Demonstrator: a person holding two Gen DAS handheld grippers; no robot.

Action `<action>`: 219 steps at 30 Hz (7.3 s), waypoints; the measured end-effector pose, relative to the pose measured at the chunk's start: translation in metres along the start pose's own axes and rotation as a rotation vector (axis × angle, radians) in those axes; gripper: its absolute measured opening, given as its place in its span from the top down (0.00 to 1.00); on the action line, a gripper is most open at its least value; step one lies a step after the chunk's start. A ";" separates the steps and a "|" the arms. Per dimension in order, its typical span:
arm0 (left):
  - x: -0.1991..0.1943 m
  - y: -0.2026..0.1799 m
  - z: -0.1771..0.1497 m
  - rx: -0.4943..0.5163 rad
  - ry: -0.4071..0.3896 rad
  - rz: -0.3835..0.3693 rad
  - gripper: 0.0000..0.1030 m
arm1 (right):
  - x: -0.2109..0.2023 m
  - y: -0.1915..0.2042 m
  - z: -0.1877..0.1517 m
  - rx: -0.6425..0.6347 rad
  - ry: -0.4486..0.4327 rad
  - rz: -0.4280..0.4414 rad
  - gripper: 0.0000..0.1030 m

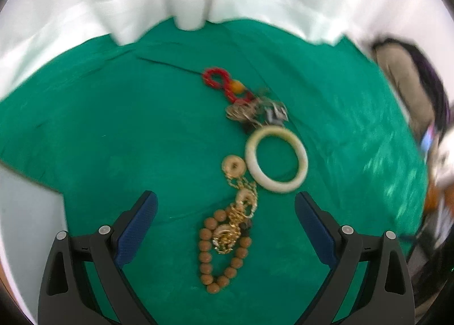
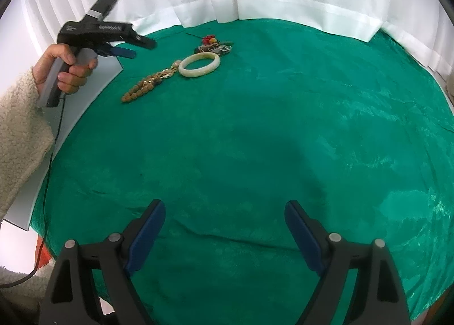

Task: Organize jewelry
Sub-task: 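Grasp the gold pendant chain with the left gripper, then lift the gold chain toward the box while the right gripper grasps the jade bangle, then lower the gold chain and jade bangle into the box and open both grippers, then withdraw both tools from the box back over the cloth, then grasp the wooden bead bracelet with the left gripper, then hold the wooden bracelet while the right gripper grasps the silver keychain tag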

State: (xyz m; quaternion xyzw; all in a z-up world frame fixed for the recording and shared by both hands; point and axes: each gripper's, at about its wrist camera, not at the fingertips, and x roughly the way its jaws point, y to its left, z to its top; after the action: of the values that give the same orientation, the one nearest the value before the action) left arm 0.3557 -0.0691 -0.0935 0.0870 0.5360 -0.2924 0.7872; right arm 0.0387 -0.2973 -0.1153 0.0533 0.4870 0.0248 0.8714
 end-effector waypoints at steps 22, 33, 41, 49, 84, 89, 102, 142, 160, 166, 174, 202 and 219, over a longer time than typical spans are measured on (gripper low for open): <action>-0.064 -0.010 -0.021 -0.189 -0.208 -0.074 0.80 | -0.022 0.003 0.026 -0.017 -0.014 0.082 0.15; -0.178 -0.020 -0.101 -0.364 -0.381 0.031 0.79 | 0.053 0.025 0.182 -0.123 0.039 0.174 0.39; -0.224 -0.010 -0.164 -0.469 -0.406 0.034 0.79 | 0.173 0.090 0.226 -0.279 0.223 0.049 0.66; -0.285 0.014 -0.215 -0.517 -0.465 0.026 0.79 | 0.163 0.098 0.218 -0.263 0.205 0.055 0.90; -0.211 0.207 -0.321 -0.877 -0.246 0.361 0.46 | 0.136 0.456 0.167 -0.797 0.095 0.179 0.48; -0.237 0.176 -0.322 -0.827 -0.313 0.483 0.20 | 0.081 0.430 0.165 -0.723 0.011 0.242 0.30; -0.265 -0.007 -0.277 -0.503 -0.523 0.468 0.04 | -0.043 0.266 0.096 -0.594 -0.203 0.141 0.21; -0.107 -0.125 -0.263 -0.284 -0.193 0.279 0.03 | -0.042 0.072 -0.024 -0.148 -0.035 -0.057 0.21; -0.085 -0.080 -0.171 -0.252 -0.203 0.264 0.03 | -0.021 0.036 -0.028 -0.051 0.011 -0.047 0.21; -0.055 -0.073 -0.132 -0.190 -0.169 0.236 0.04 | -0.016 0.025 -0.029 -0.026 0.028 -0.044 0.21; -0.020 -0.080 -0.091 -0.026 -0.177 0.097 0.10 | -0.010 0.014 -0.026 0.005 0.037 -0.041 0.21; 0.033 -0.032 -0.081 -0.145 -0.117 0.098 0.88 | -0.013 0.012 0.000 -0.026 0.055 0.023 0.21; -0.013 -0.087 -0.180 -0.063 -0.081 0.022 0.88 | 0.156 -0.052 0.253 0.208 0.157 0.207 0.58</action>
State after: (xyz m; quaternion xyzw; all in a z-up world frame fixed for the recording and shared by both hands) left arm 0.1618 -0.0544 -0.1407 0.0559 0.5115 -0.2700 0.8139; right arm 0.3358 -0.3511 -0.1220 0.1909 0.5452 0.0681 0.8134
